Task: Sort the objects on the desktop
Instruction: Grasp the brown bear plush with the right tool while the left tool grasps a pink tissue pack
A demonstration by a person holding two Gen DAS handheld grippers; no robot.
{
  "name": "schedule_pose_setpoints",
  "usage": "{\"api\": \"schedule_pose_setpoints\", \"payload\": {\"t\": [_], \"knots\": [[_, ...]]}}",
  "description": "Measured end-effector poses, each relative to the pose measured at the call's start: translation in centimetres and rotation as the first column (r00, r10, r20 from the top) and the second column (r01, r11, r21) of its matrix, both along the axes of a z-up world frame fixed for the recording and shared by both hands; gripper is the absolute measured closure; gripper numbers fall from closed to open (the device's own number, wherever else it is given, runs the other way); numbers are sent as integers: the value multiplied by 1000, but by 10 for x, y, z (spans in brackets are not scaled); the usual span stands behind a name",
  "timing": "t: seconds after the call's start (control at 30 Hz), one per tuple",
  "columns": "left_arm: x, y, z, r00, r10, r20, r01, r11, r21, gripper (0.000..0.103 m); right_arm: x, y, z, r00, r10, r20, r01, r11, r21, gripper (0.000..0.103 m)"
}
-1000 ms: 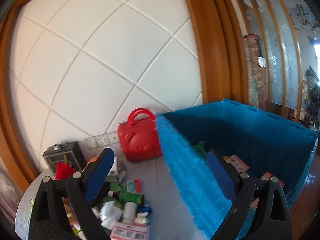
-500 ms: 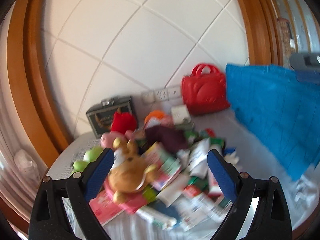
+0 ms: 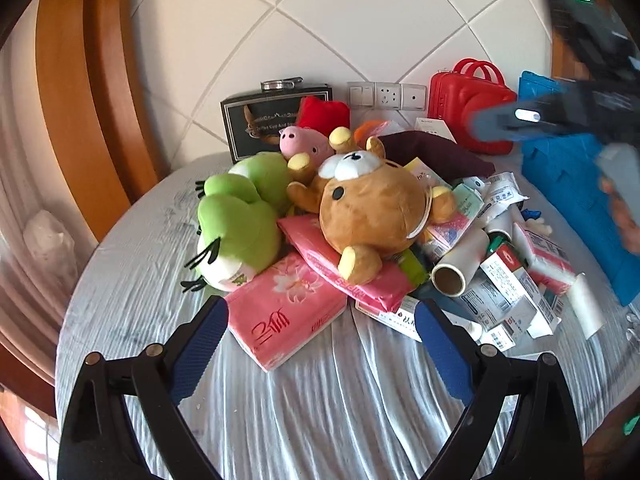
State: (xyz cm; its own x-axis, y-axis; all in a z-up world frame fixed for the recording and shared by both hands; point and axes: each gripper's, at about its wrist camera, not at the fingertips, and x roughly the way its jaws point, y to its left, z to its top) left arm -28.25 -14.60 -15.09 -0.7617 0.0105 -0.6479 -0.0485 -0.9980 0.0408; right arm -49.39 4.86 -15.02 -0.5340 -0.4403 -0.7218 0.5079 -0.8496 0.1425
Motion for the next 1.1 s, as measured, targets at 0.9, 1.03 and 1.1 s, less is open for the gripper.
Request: {"api": "schedule_pose_setpoints", "payload": {"t": [0.9,1.03,1.1], "knots": [[-43,-68,-67,972,-210,104,210,978,7,8,-144,-119,-129,909,45,414,-168,949,266,0],[-67,-92,-83,945,-298,133,300,954,4,8,-137,-116,-128,920,55,389,-168,950,263,0],[-76,-95,-90,913,-380,147,380,924,28,8,-136,-115,-128,923,56,381,-165,952,259,0]]}}
